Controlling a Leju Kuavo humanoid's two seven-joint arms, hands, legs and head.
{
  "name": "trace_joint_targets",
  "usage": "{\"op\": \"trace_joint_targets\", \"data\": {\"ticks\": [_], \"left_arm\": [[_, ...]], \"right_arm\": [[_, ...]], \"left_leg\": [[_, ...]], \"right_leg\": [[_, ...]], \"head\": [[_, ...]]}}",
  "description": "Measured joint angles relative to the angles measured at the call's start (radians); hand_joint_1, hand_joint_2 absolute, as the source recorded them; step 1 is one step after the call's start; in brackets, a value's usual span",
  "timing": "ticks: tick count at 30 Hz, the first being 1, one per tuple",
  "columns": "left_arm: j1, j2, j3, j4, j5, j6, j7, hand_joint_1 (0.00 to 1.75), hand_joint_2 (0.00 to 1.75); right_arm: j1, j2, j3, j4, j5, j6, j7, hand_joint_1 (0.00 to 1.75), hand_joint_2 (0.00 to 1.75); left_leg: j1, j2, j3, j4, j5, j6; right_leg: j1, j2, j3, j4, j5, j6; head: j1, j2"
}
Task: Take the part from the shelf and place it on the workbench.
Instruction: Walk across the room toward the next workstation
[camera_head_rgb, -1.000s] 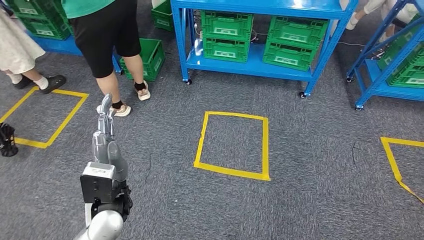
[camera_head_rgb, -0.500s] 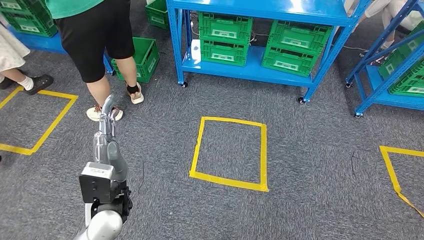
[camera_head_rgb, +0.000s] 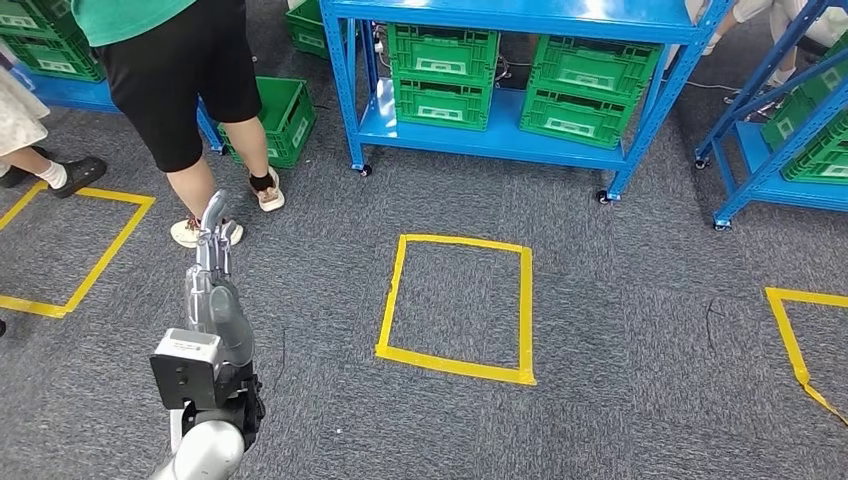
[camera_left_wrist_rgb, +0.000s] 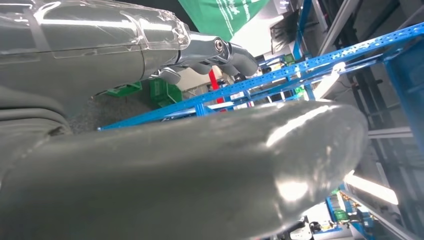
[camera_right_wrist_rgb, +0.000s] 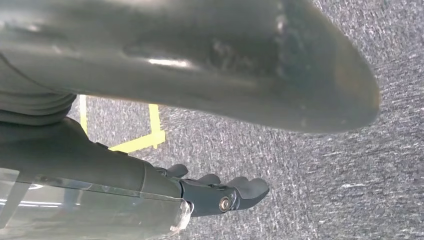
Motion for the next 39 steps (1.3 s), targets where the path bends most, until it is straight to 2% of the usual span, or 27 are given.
{"op": "trace_joint_targets", "data": {"ticks": [10, 15, 18, 21, 23, 25, 26, 27, 28, 30, 31, 32, 34, 36, 37, 38, 39], "left_arm": [[0.002, 0.0, 0.001, 0.0, 0.005, 0.0, -0.007, 0.0, 0.0], [0.004, 0.0, 0.006, 0.002, 0.004, 0.0, -0.003, 0.0, 0.0], [0.004, 0.0, 0.007, 0.002, 0.0, 0.0, -0.002, 0.0, 0.0], [0.004, 0.0, 0.008, 0.002, -0.005, 0.0, -0.002, 0.0, 0.0], [0.004, 0.0, 0.008, 0.002, -0.007, 0.0, -0.002, 0.0, 0.0], [0.005, 0.0, 0.008, 0.002, -0.008, 0.0, -0.001, 0.0, 0.0], [0.007, 0.0, 0.008, 0.003, -0.008, 0.0, -0.001, 0.0, 0.0], [0.008, 0.0, 0.008, 0.003, -0.009, 0.0, -0.001, 0.0, 0.0], [0.009, 0.0, 0.008, 0.004, -0.009, 0.0, -0.001, 0.0, 0.0], [0.011, 0.001, 0.008, 0.005, -0.009, 0.0, 0.0, 0.0, 0.0], [0.01, 0.001, 0.008, 0.006, -0.01, 0.0, 0.0, 0.0, 0.0], [0.01, 0.001, 0.008, 0.006, -0.01, 0.0, 0.0, 0.0, 0.0], [0.01, 0.001, 0.008, 0.006, -0.01, 0.0, 0.0, 0.0, 0.0], [0.01, 0.001, 0.008, 0.006, -0.011, 0.0, 0.0, 0.0, 0.0], [0.009, 0.001, 0.008, 0.005, -0.011, 0.0, 0.0, 0.0, 0.0], [0.009, 0.002, 0.008, 0.005, -0.011, 0.0, 0.0, 0.0, 0.0], [0.009, 0.002, 0.008, 0.006, -0.011, 0.0, 0.0, 0.0, 0.0]], "right_arm": [[0.0, 0.0, 0.003, 0.0, 0.0, 0.0, 0.0, 0.0, 0.0], [0.0, 0.0, 0.006, 0.0, 0.0, 0.0, 0.0, 0.0, 0.0], [0.0, 0.0, 0.007, 0.0, 0.0, 0.0, 0.0, 0.0, 0.0], [-0.002, 0.0, 0.008, 0.0, 0.0, 0.0, 0.0, 0.0, 0.0], [-0.002, 0.0, 0.008, 0.0, 0.0, 0.0, 0.0, 0.0, 0.0], [-0.001, 0.001, 0.008, 0.0, 0.0, 0.0, 0.0, 0.0, 0.0], [0.0, 0.002, 0.008, 0.0, -0.001, 0.0, 0.0, 0.0, 0.0], [0.0, 0.002, 0.008, 0.0, -0.001, 0.0, 0.0, 0.0, 0.0], [0.0, 0.001, 0.008, 0.0, -0.001, 0.0, 0.0, 0.0, 0.0], [0.001, 0.0, 0.008, 0.0, -0.002, 0.0, 0.0, 0.0, 0.0], [0.001, 0.0, 0.009, 0.0, -0.002, 0.0, 0.0, 0.0, 0.0], [0.0, 0.0, 0.009, 0.0, -0.001, 0.0, 0.0, 0.0, 0.0], [-0.002, 0.0, 0.009, 0.0, -0.002, 0.0, 0.0, 0.0, 0.0], [-0.002, 0.0, 0.009, -0.001, -0.002, 0.0, 0.0, 0.0, 0.0], [-0.001, 0.0, 0.009, -0.001, -0.002, 0.0, 0.001, 0.0, 0.0], [-0.001, 0.0, 0.009, -0.001, -0.002, 0.0, 0.001, 0.0, 0.0], [-0.002, 0.0, 0.009, -0.001, -0.002, 0.0, 0.001, 0.0, 0.0]], "left_leg": [[-0.001, 0.0, 0.006, -0.001, 0.002, 0.001], [-0.006, -0.001, 0.005, 0.003, 0.003, 0.004], [-0.009, -0.001, 0.003, 0.002, 0.005, 0.01], [-0.005, 0.0, 0.008, -0.016, 0.016, 0.027], [0.0, 0.001, 0.017, -0.029, 0.024, 0.035], [0.001, 0.0, 0.023, -0.031, 0.023, 0.037], [0.001, 0.0, 0.027, -0.031, 0.02, 0.037], [0.001, -0.002, 0.032, -0.031, 0.016, 0.035], [0.001, -0.003, 0.039, -0.031, 0.011, 0.033], [0.001, -0.005, 0.056, -0.032, -0.003, 0.026], [0.001, -0.005, 0.062, -0.032, -0.01, 0.021], [0.0, -0.005, 0.063, -0.032, -0.015, 0.016], [0.0, -0.004, 0.061, -0.036, -0.02, 0.006], [0.001, -0.002, 0.065, -0.037, -0.029, -0.005], [0.002, -0.002, 0.058, -0.018, -0.042, -0.011], [0.003, -0.002, 0.035, 0.028, -0.062, -0.015], [0.005, -0.001, -0.005, 0.093, -0.085, -0.019]], "right_leg": [[-0.001, 0.0, 0.009, -0.003, 0.002, -0.001], [-0.005, 0.0, 0.01, -0.008, 0.008, 0.006], [-0.009, 0.0, 0.01, -0.013, 0.012, 0.013], [-0.011, -0.001, 0.007, -0.01, 0.008, 0.025], [-0.012, -0.001, -0.026, 0.059, -0.027, 0.033], [-0.014, -0.001, -0.091, 0.187, -0.076, 0.039], [-0.015, -0.001, -0.116, 0.235, -0.085, 0.041], [-0.015, -0.001, -0.127, 0.251, -0.075, 0.041], [-0.014, -0.001, -0.12, 0.228, -0.045, 0.039], [-0.013, -0.001, -0.072, 0.113, 0.031, 0.03], [-0.01, -0.001, -0.048, 0.06, 0.052, 0.024], [-0.008, -0.001, -0.03, 0.023, 0.054, 0.018], [-0.003, -0.001, -0.017, -0.003, 0.035, 0.004], [-0.007, -0.001, -0.006, -0.02, 0.025, -0.006], [-0.009, -0.002, 0.003, -0.03, 0.023, -0.011], [-0.012, -0.002, 0.012, -0.038, 0.021, -0.015], [-0.012, -0.003, 0.019, -0.041, 0.018, -0.018]], "head": [[0.001, 0.0], [0.0, 0.0], [0.0, 0.0], [0.001, 0.0], [0.002, 0.0], [0.003, 0.0], [0.003, 0.0], [0.003, 0.0], [0.003, 0.0], [0.003, 0.0], [0.003, 0.0], [0.003, 0.0], [0.003, 0.0], [0.001, 0.0], [-0.001, 0.0], [-0.003, 0.0], [-0.005, 0.0]]}}
